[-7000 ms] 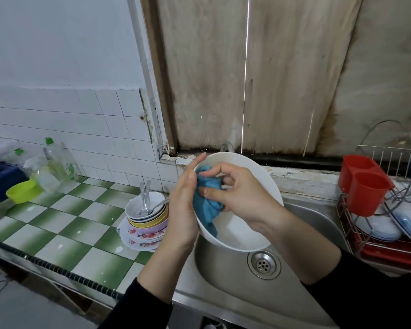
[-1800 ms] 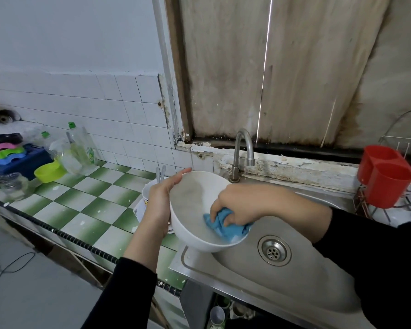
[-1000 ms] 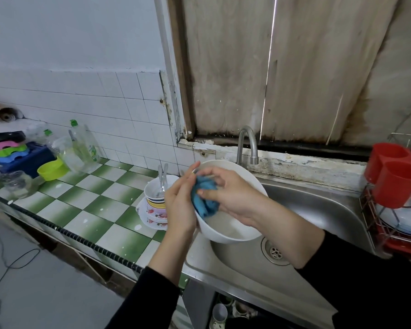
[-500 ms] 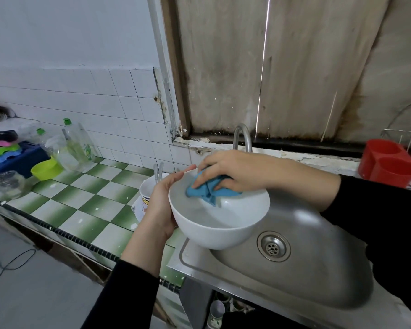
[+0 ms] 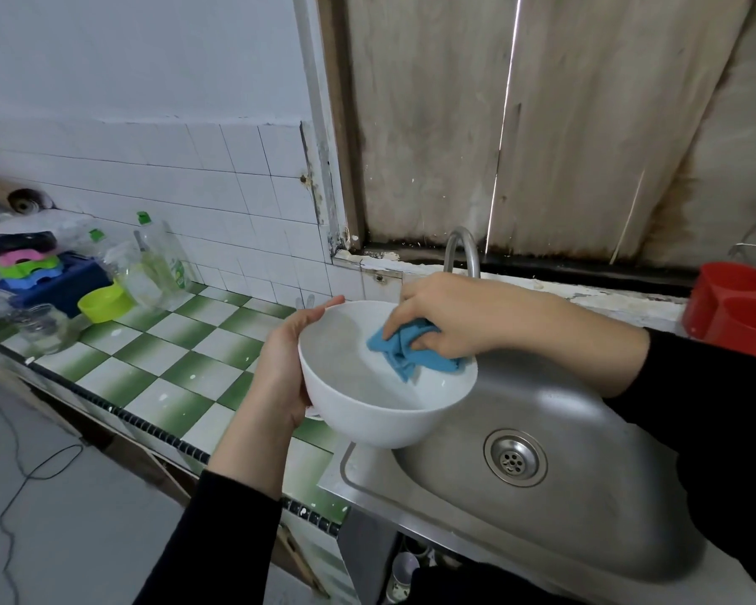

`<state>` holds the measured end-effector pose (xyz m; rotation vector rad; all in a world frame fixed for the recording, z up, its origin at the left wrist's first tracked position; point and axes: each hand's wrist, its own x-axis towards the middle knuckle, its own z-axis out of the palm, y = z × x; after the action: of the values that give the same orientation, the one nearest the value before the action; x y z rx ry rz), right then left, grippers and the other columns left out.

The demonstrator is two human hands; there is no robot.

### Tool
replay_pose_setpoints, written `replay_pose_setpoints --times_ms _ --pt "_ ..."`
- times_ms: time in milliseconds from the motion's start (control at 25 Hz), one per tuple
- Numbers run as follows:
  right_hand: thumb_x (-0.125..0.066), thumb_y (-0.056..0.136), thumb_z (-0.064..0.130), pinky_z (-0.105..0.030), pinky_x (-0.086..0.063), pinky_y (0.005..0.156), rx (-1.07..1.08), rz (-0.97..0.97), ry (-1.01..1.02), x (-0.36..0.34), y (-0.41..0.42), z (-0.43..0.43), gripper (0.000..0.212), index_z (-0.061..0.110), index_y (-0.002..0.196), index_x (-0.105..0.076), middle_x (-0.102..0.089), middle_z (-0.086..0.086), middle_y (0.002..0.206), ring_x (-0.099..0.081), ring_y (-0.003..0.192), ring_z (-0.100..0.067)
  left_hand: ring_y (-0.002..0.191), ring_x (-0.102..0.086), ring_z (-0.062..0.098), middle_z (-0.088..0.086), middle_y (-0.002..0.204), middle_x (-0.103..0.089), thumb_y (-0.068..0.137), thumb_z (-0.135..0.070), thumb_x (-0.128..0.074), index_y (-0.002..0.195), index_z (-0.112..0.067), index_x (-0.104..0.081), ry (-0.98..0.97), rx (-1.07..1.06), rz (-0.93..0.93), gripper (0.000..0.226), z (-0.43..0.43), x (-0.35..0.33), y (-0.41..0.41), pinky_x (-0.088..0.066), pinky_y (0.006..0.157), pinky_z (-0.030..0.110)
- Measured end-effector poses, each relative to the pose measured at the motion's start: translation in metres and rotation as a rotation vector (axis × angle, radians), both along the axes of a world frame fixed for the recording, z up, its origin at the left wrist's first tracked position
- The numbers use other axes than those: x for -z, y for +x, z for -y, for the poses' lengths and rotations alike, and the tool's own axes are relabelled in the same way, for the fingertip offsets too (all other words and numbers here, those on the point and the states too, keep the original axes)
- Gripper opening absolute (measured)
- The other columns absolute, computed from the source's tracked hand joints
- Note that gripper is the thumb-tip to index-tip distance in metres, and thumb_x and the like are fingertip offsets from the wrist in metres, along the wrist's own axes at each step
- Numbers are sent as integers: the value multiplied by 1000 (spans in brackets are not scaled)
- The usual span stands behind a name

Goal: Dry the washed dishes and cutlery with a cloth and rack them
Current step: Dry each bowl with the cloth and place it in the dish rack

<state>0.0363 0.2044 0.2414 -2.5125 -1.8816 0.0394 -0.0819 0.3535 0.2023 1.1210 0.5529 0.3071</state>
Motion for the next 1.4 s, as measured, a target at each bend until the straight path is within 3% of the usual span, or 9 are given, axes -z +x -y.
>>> replay_pose_setpoints --times_ms 120,240,400,560,680,960,1200,1280,1400 --pt "-62 89 20 -15 -38 71 -16 -119 -176 -2 -6 7 37 32 125 -64 -67 7 102 -54 90 -10 74 -67 18 2 93 -73 95 -21 -44 106 -20 -71 87 -76 25 30 1 2 0 -53 56 20" --pt "-66 90 17 -10 -44 82 -20 -532 -213 10 -9 9 34 26 124 -65 -69 6 109 -58 90 -4 87 -67 23 4 99 -74 91 -19 -48 104 -20 -74 112 -158 80 29 7 9 4 -54 77 31" --pt "-63 89 -3 -34 -51 92 152 -1223 218 35 -33 -1 32 21 109 -66 -68 -16 111 -61 93 -16 100 -67 26 3 99 -75 88 -17 -51 91 -26 -78 184 -302 190 29 23 22 6 -52 93 42" --pt "-60 88 -9 -37 -55 80 447 -1489 810 49 -58 -25 33 24 94 -64 -69 -6 94 -66 82 -17 88 -68 7 -3 100 -74 95 0 -45 102 -12 -71 182 -350 329 30 41 26 2 -53 78 20" --pt "-62 88 -5 -47 -54 92 666 -1424 1258 51 -53 -37 33 27 94 -61 -68 -3 101 -67 100 -23 96 -68 7 -6 102 -73 95 2 -45 107 -11 -69 189 -324 373 29 47 30 3 -53 84 20" --pt "-62 86 -9 -40 -54 91 600 -1435 1070 55 -52 -28 33 24 94 -62 -65 -7 109 -64 100 -22 87 -69 5 -2 97 -72 95 6 -41 114 -6 -64 176 -264 417 32 49 29 2 -52 75 14" --pt "-61 69 -2 -27 -45 89 -26 -997 252 44 -52 -3 33 23 90 -63 -64 9 90 -56 87 -6 95 -67 13 3 104 -73 92 -4 -47 98 -14 -73 199 -290 298 28 26 32 3 -52 83 24" --pt "-57 65 5 -16 -42 73 -91 -803 54 28 -47 9 26 23 82 -65 -61 17 76 -52 72 3 96 -67 19 3 103 -74 92 -12 -47 105 -16 -73 120 -250 251 29 17 34 3 -52 87 32" --pt "-58 71 4 -27 -45 63 -35 -402 -130 20 -35 19 23 22 79 -69 -64 8 77 -53 71 -5 88 -69 11 -6 96 -75 92 -15 -47 107 -19 -72 145 -223 188 30 11 37 3 -52 84 31"
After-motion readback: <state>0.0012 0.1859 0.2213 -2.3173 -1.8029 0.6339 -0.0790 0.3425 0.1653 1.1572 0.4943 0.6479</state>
